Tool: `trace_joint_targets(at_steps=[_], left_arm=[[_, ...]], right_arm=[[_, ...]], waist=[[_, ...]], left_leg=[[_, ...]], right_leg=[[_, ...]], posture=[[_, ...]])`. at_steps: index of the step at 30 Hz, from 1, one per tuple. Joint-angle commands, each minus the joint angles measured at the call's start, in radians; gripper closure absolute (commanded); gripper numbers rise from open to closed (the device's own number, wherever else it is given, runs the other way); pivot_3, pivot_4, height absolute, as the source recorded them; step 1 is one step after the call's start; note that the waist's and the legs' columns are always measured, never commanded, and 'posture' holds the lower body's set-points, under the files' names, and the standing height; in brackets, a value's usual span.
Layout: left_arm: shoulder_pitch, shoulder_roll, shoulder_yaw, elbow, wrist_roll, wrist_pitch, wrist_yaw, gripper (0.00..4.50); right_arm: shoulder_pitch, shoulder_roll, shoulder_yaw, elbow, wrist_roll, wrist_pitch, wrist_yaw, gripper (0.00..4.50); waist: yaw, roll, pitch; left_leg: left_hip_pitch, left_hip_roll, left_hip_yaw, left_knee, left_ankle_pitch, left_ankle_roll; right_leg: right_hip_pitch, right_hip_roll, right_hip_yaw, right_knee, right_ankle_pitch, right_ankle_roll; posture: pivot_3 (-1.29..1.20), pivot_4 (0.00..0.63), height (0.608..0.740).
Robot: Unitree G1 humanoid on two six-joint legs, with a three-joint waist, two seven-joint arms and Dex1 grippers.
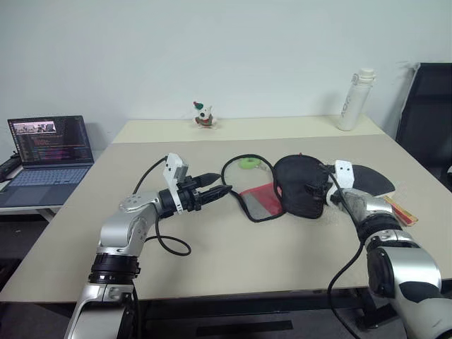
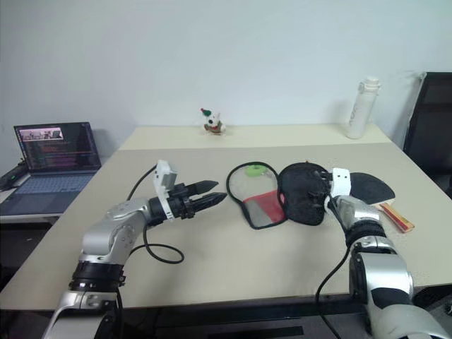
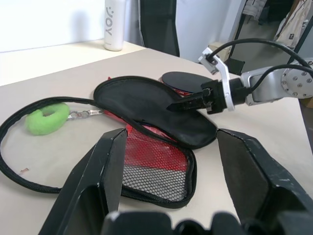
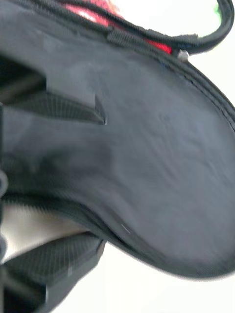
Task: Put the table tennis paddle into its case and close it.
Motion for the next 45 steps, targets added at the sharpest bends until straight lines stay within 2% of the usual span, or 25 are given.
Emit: trace_joint_targets(at_steps=[1,5,9,15,24,31,35,39,43,45], left_arm=[[-0.005,0.002,0.007,-0.048,-0.009,-0.007,0.002,1.36],[0.0,0.009,-0.013,-0.083,-0.016,0.012,-0.021,1.36],[-0.018,0.012,-0.036,-0.11,-0.026,0.031,-0.055,1.36],[-0.105,-0.015,-0.112,-0.104,0.018,-0.019,-0.102,1.36],[-0.193,-0.073,-0.183,-0.001,0.081,-0.111,-0.145,1.36],[-0.197,-0.081,-0.183,0.024,0.097,-0.139,-0.162,1.36],[-0.194,-0.075,-0.178,0.029,0.103,-0.145,-0.165,1.36],[-0.188,-0.069,-0.174,0.029,0.108,-0.148,-0.164,1.36],[-0.174,-0.06,-0.17,0.021,0.111,-0.149,-0.164,1.36],[-0.174,-0.059,-0.17,0.022,0.111,-0.15,-0.162,1.36]], right_arm=[[0.004,-0.065,0.008,-0.145,0.011,0.013,0.119,0.04],[0.123,-0.147,0.025,-0.4,0.072,0.081,0.348,0.04],[0.202,-0.235,0.015,-0.484,0.063,0.129,0.373,0.04],[0.252,-0.351,-0.005,-0.371,-0.004,0.075,0.297,0.04],[0.213,-0.422,0.01,-0.09,-0.056,-0.027,0.294,0.04],[0.118,-0.429,-0.005,0.128,-0.1,-0.057,0.131,0.04],[0.108,-0.413,0.014,0.174,-0.122,-0.077,0.104,0.04],[0.112,-0.401,-0.003,0.199,-0.112,-0.064,0.104,0.04],[0.118,-0.389,-0.001,0.202,-0.108,-0.036,0.181,0.04],[0.12,-0.387,-0.005,0.198,-0.106,-0.038,0.19,0.4]], waist=[[0.0,0.0,0.0],[0.0,0.0,0.0],[0.005,0.0,0.0],[0.012,-0.002,0.001],[0.008,-0.002,0.001],[0.003,-0.003,0.002],[0.004,-0.003,0.002],[0.003,-0.003,0.002],[0.0,-0.003,0.002],[-0.001,-0.003,0.002]], left_leg=[[0.0,0.0,0.0,0.0,0.0,0.0],[0.0,0.001,0.0,0.0,0.0,0.0],[0.0,0.0,0.0,0.0,0.0,0.0],[0.0,0.0,0.001,0.002,0.0,0.0],[0.001,0.0,0.005,0.001,0.0,0.0],[0.001,0.0,0.007,0.001,0.0,0.0],[0.001,0.0,0.007,0.001,0.0,0.0],[0.001,0.0,0.007,0.001,0.0,0.0],[0.001,0.0,0.007,0.001,0.0,0.0],[0.001,0.0,0.007,0.001,0.0,0.0]], right_leg=[[0.0,0.0,0.0,0.0,0.0,0.0],[0.0,0.0,-0.001,0.0,0.0,0.0],[0.0,0.0,0.0,0.0,0.0,0.001],[0.0,0.0,0.001,-0.001,0.0,0.003],[0.0,0.0,0.005,-0.002,0.001,0.003],[0.0,0.0,0.007,-0.002,0.001,0.004],[0.0,0.0,0.007,-0.003,0.001,0.004],[0.0,0.0,0.007,-0.003,0.002,0.004],[0.0,0.0,0.007,-0.002,0.001,0.004],[0.0,0.001,0.007,-0.002,0.001,0.004]], posture=[[0.0,0.15,0.74],[0.0,0.15,0.74],[0.0,0.15,0.74],[0.0,0.15,0.74],[0.0,0.15,0.74],[0.0,0.15,0.74],[0.0,0.15,0.74],[0.0,0.15,0.74],[0.0,0.15,0.74],[0.0,0.15,0.74]])
